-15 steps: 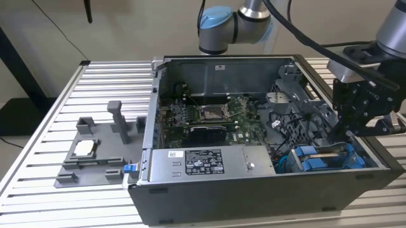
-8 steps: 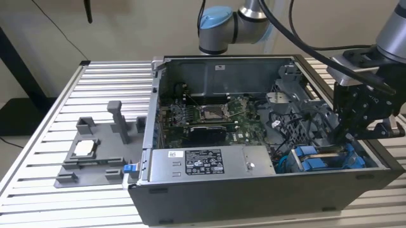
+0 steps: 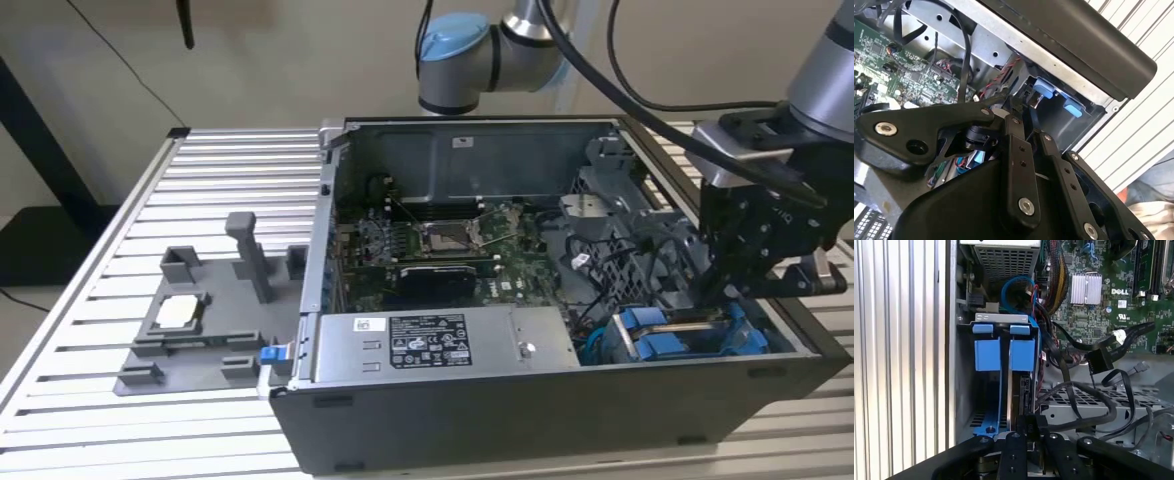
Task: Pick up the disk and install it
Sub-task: 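Pick up the disk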
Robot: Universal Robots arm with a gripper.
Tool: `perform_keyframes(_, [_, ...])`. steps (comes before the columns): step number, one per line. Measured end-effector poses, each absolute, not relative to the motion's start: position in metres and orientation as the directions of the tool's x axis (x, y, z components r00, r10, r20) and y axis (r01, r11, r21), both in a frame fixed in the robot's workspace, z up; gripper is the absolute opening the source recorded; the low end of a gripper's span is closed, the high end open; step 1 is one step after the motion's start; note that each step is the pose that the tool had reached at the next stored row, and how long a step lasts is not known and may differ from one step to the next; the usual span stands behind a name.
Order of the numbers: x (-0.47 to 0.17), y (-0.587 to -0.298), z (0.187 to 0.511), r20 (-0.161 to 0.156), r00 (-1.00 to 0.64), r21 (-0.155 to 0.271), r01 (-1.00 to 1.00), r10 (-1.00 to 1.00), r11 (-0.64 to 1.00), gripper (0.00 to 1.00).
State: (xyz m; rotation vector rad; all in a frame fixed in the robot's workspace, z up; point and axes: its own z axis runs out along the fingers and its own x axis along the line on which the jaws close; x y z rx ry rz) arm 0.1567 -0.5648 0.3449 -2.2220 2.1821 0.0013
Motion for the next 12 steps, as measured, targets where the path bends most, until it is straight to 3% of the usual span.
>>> perform_keyframes(12, [0.1588,-0.5668,0.3418,-0.02,-0.008,-0.015,-1.0,-1.0,0.009,0.19])
